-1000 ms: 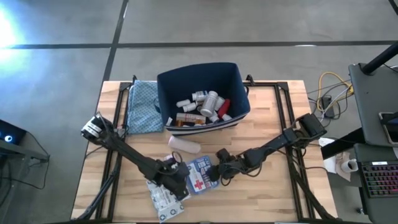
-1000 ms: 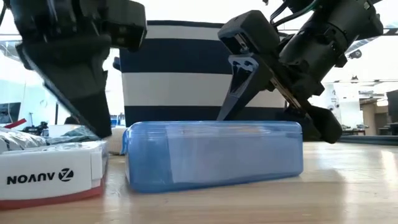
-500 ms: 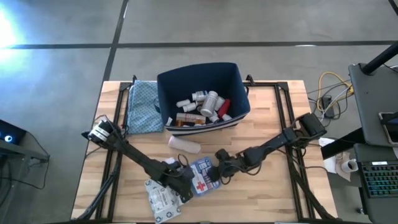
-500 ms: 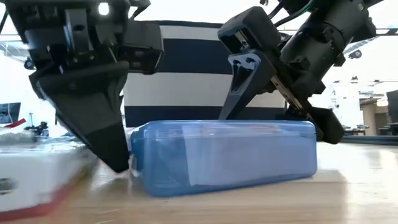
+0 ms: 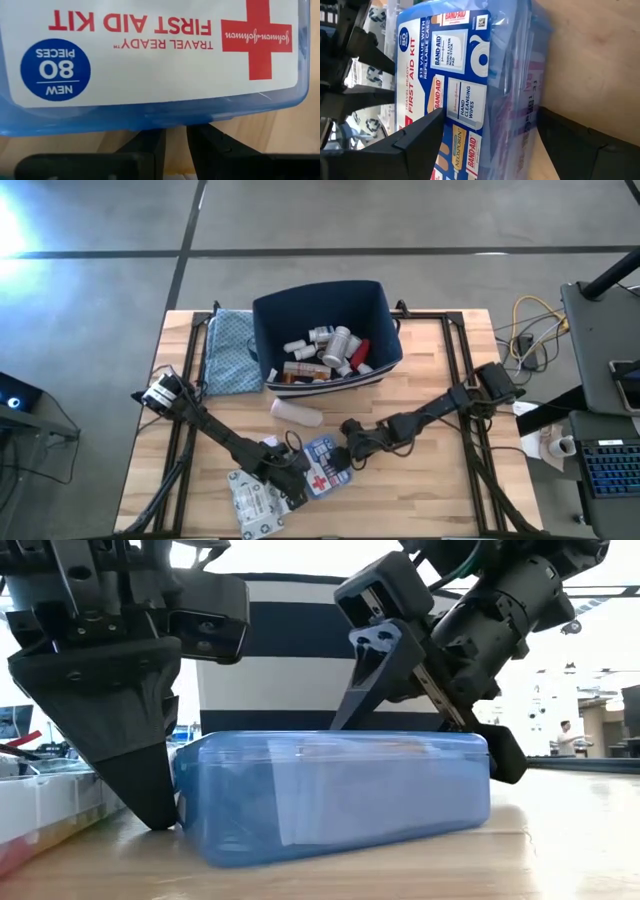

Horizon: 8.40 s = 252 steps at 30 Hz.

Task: Pick & place medical supplies in basket/bin
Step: Put the blue first aid kit into the blue bin

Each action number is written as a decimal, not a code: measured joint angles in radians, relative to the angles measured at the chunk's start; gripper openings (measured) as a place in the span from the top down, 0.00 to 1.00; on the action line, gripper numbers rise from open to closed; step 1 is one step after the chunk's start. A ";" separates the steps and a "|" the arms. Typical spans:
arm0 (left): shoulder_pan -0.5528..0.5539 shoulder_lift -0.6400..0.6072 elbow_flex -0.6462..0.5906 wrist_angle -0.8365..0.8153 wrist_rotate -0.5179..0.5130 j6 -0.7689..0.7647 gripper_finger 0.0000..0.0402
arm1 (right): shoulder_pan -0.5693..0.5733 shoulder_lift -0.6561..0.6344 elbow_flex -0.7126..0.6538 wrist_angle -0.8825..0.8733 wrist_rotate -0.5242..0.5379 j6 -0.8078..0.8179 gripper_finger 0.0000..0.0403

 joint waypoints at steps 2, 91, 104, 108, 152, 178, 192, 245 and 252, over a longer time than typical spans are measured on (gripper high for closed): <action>0.003 0.001 -0.001 0.001 0.000 0.000 0.85 | -0.004 -0.029 0.000 -0.007 -0.009 -0.016 0.26; 0.043 0.001 -0.105 0.184 0.024 0.022 0.85 | -0.048 0.017 0.140 -0.233 -0.093 -0.220 0.26; 0.043 -0.007 -0.100 0.183 0.009 0.024 0.85 | -0.058 0.007 0.191 -0.341 -0.027 -0.236 0.32; 0.043 -0.009 -0.075 0.159 -0.014 0.046 0.85 | -0.064 -0.004 0.221 -0.369 -0.032 -0.299 0.37; 0.043 -0.007 -0.187 0.410 -0.062 -0.005 0.85 | -0.067 -0.079 0.509 -0.576 -0.177 -0.418 0.44; 0.048 -0.006 -0.190 0.411 -0.104 -0.005 0.85 | -0.060 -0.070 0.746 -0.997 0.136 -0.377 0.44; 0.046 -0.006 -0.192 0.425 -0.107 0.003 0.85 | -0.063 -0.038 0.735 -0.980 0.204 -0.210 0.26; -0.001 -0.093 -0.195 0.432 -0.356 0.031 0.85 | -0.369 -0.539 0.778 -1.048 0.415 -0.246 0.63; 0.024 -0.094 -0.195 0.436 -0.356 0.021 0.85 | -0.886 -0.362 0.757 -0.863 -0.190 -0.440 0.63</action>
